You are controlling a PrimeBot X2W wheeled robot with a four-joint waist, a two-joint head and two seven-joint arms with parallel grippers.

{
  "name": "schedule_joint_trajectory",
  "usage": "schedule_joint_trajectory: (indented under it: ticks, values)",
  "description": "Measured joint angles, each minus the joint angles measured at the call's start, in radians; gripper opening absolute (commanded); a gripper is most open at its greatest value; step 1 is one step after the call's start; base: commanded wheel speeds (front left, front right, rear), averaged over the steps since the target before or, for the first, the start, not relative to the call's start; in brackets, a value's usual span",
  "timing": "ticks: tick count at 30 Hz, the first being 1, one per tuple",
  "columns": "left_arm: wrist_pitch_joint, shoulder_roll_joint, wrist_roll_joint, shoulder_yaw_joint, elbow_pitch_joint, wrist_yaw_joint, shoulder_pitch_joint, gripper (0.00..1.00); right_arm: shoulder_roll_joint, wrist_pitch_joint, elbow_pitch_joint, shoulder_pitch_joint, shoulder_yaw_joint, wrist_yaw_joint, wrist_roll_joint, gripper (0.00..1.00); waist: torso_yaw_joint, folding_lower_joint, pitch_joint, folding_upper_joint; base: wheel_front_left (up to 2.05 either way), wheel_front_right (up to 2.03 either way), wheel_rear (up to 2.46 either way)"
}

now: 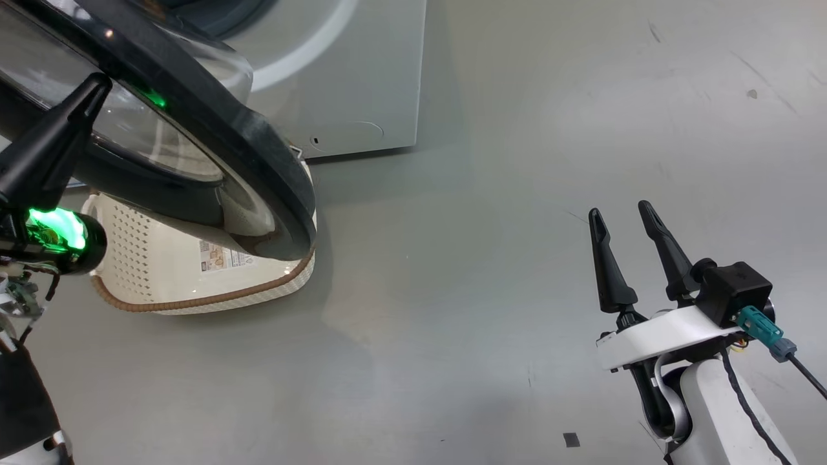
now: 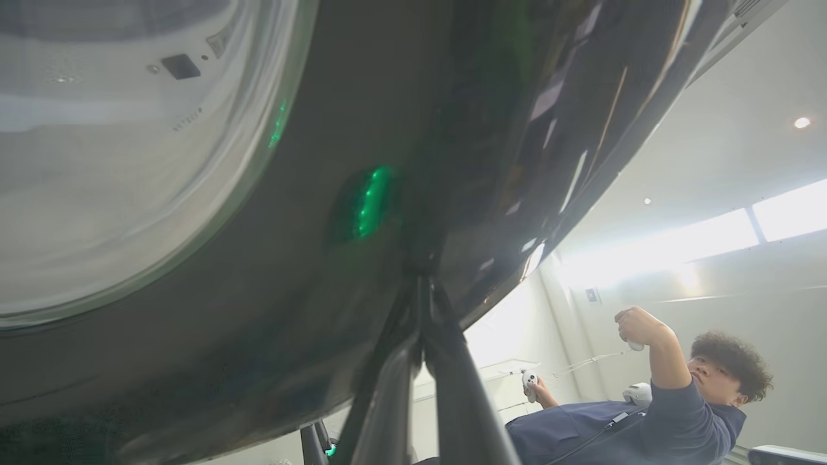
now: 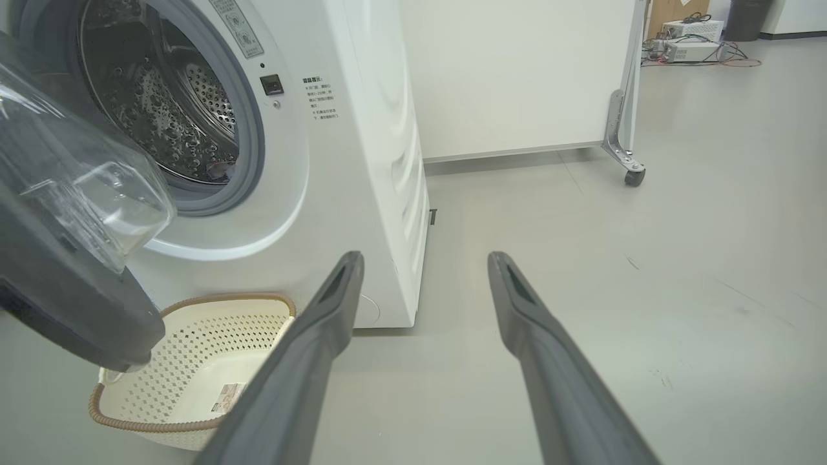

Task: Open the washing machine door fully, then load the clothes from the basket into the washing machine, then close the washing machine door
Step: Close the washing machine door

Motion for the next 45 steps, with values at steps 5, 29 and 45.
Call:
schedule_joint_trajectory:
  ticks: [5,29,45]
  values:
    - [-0.033,-0.001,0.003,0.002,0.016,-0.009,-0.030,0.00,0.006,0.000,0.000,-0.002,-0.003,0.000,0.001,1.00,-0.032,0.0000,0.015,0.0000,0.00,0.00,0.00]
    - [-0.143,-0.023,0.054,-0.028,0.157,-0.081,-0.112,0.00,0.015,-0.009,-0.003,-0.022,-0.049,-0.014,0.002,1.00,-0.045,0.0000,0.050,0.0000,0.00,0.00,0.00]
    - [-0.175,-0.026,0.051,-0.023,0.230,-0.107,-0.083,0.00,0.015,-0.009,0.019,-0.021,-0.050,-0.008,-0.003,1.00,0.026,0.0000,-0.041,0.0000,0.00,0.00,0.00]
